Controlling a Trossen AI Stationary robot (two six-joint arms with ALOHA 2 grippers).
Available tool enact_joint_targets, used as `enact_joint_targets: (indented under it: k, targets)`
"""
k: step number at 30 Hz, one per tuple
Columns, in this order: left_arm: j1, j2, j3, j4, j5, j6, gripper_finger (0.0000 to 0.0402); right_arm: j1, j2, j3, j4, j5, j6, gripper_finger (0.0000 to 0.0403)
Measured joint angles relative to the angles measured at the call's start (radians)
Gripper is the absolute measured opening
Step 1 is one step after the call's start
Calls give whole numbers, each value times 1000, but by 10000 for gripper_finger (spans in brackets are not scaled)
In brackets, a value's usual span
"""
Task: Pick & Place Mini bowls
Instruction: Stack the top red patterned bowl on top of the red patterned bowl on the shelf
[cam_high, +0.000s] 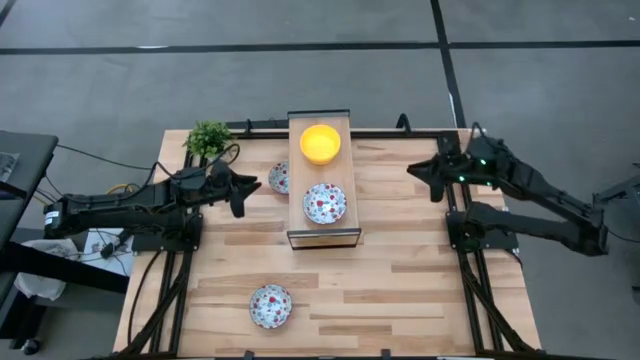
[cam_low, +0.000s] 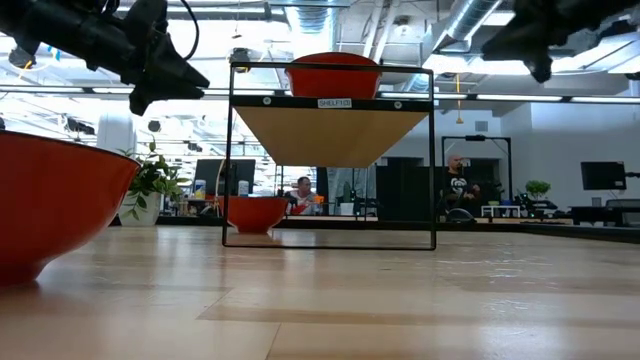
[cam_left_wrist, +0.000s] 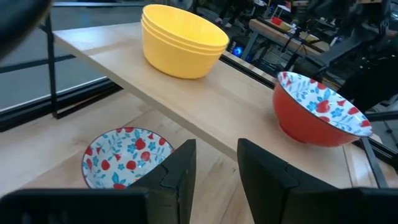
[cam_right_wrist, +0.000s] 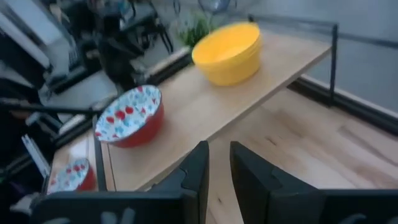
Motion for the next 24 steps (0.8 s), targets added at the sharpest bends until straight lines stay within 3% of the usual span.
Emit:
enact_joint_targets:
  k: [9, 16, 24]
  targets:
    - [0, 25, 1, 0, -41, 0, 116, 59, -307, -172, 78, 97, 52, 54]
    - [3, 155, 62, -7, -41, 9, 116, 62, -500, -268, 92, 115, 63, 54]
    - [78, 287, 152, -40, -25, 22, 116, 63, -522, -347, 161, 140, 78, 54]
